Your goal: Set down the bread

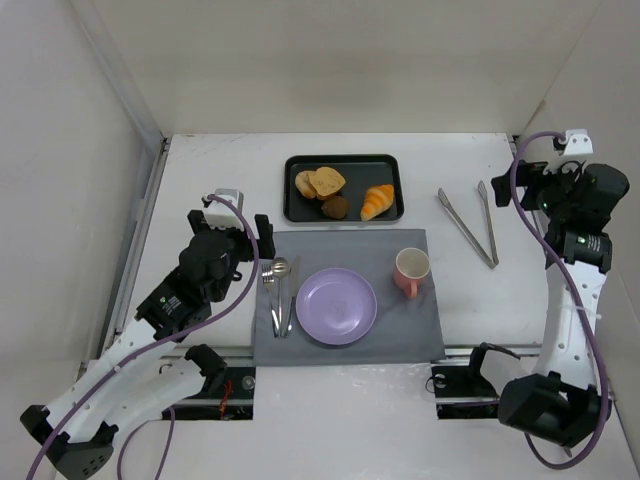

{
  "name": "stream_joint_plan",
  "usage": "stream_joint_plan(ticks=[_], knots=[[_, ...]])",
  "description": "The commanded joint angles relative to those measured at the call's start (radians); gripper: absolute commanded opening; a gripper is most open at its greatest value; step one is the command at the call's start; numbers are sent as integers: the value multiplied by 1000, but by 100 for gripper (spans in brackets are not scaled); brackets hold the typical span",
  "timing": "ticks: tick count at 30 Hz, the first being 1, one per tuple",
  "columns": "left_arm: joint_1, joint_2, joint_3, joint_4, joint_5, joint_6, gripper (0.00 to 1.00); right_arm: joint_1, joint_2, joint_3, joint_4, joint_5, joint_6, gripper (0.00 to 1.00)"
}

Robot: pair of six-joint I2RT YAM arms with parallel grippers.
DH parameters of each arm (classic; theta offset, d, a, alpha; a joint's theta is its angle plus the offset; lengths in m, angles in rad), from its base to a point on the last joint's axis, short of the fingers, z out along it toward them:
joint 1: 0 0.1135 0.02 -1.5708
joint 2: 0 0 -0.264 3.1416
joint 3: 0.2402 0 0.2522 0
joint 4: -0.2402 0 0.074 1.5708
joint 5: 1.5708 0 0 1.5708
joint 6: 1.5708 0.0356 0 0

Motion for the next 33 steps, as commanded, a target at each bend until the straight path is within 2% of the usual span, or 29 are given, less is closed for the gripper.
stream_joint_plan(ticks=[1, 6, 10, 14, 15, 17, 18, 19, 20, 21, 23, 24, 29, 33], knots=[[1, -7, 14, 20, 3, -1, 100, -3, -30, 49, 37, 41, 32, 100], [1, -7, 14, 20, 3, -1, 100, -3, -39, 36, 51, 31, 32, 100], [1, -7, 14, 20, 3, -1, 100, -3, -1, 27, 11, -34, -58, 100], [1, 5, 14, 20, 13, -1, 100, -3, 85, 92, -108, -34, -95, 99], [1, 5, 14, 20, 22, -1, 100, -3, 104, 104, -136, -34, -114, 95], [1, 16, 14, 20, 22, -1, 100, -3, 149, 127, -214, -34, -189, 72], [1, 16, 23, 11, 32, -1, 100, -3, 162, 127, -242, -34, -216, 58], [1, 27, 23, 11, 33, -1, 100, -3, 182, 136, -269, -19, -261, 38], [1, 27, 23, 11, 33, -1, 100, -3, 182, 136, -294, -19, -261, 40], [1, 27, 23, 11, 42, -1, 100, -3, 191, 136, -338, -19, -316, 52], [1, 27, 33, 11, 51, -1, 100, -3, 191, 136, -366, -51, -347, 91], [1, 16, 33, 11, 51, -1, 100, -3, 191, 136, -378, -61, -362, 98], [1, 7, 33, 11, 71, -10, 100, -3, 294, 150, -470, -77, -525, 100], [1, -2, 33, 11, 80, -10, 100, -3, 381, 103, -415, -10, -620, 100]])
